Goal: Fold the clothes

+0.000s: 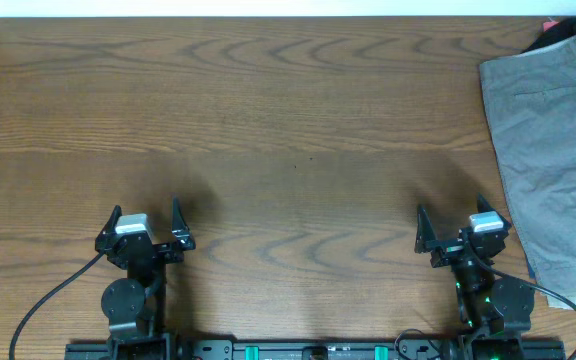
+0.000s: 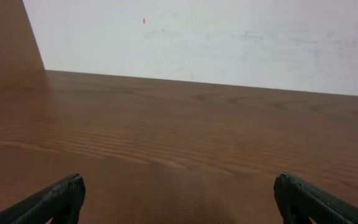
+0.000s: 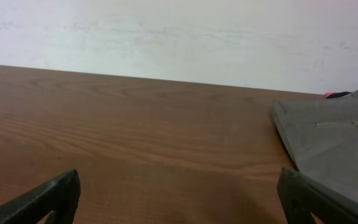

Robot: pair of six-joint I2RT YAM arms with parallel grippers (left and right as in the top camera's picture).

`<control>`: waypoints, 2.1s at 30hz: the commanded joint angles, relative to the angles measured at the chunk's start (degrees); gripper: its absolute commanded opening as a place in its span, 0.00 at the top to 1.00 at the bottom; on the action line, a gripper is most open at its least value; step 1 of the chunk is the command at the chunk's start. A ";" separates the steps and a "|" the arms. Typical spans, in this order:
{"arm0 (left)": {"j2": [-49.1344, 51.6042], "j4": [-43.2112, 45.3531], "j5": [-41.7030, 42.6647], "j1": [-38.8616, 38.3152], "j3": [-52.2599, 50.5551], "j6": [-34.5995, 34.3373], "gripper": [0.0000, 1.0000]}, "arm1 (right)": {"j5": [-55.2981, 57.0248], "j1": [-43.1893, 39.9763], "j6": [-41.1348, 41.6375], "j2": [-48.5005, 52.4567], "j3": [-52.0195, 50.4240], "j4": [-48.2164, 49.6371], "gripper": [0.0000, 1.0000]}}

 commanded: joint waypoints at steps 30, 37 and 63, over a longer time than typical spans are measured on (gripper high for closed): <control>0.11 -2.45 0.52 0.24 -0.59 1.11 0.02 | -1.25 0.37 0.55 0.09 -0.07 -0.15 0.01; 0.11 -2.45 0.52 0.24 -0.59 1.11 0.02 | -1.25 0.37 0.55 0.09 -0.07 -0.15 0.01; 0.11 -2.45 0.52 0.24 -0.59 1.11 0.03 | -4.26 0.39 4.02 0.09 -0.07 1.20 0.01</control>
